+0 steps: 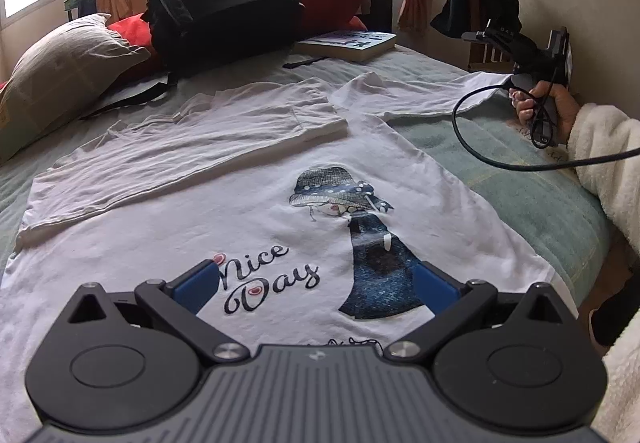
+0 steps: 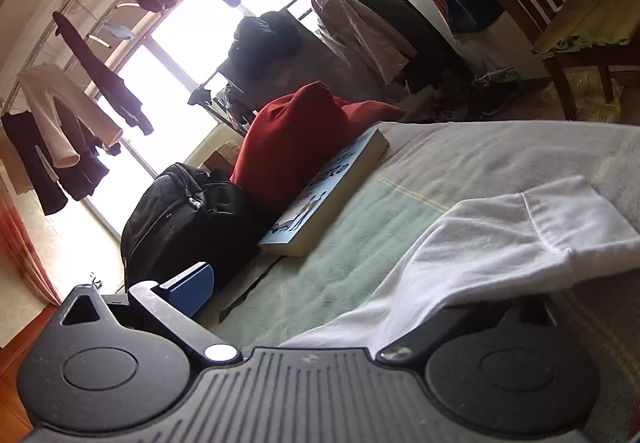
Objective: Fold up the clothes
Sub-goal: 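Grasp the other sleeve's end with the right gripper and lift it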
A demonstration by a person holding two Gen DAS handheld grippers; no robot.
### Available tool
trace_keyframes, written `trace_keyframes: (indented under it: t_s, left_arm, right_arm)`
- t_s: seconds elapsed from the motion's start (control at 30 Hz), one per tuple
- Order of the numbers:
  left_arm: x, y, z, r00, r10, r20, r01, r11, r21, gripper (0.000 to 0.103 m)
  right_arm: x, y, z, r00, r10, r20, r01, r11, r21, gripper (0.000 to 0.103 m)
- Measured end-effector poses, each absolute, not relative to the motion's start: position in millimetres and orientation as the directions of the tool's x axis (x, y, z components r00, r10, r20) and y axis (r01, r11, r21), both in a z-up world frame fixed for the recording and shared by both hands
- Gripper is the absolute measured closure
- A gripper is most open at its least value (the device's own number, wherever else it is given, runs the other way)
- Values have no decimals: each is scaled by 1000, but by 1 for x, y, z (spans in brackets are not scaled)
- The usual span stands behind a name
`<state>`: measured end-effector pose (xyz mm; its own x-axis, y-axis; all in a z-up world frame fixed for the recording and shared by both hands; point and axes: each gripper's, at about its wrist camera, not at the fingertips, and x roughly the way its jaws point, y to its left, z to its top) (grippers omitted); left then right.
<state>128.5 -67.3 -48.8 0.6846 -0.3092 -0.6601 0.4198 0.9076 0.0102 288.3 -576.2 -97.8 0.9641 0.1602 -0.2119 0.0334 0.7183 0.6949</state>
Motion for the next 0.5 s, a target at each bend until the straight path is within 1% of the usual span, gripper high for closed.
trace_keyframes:
  t_s: [0.17,0.5]
  left_arm:
    - [126,-62,-46,685,-314,-658,424,906,9,1]
    - [120,-43,-42,700,-304,-646,402,916,5,1]
  right_arm:
    - [289,-561,-79,962,172,-211,24,718,696,0]
    - [292,-498,-23,957,240,-165,-83,767,636,0]
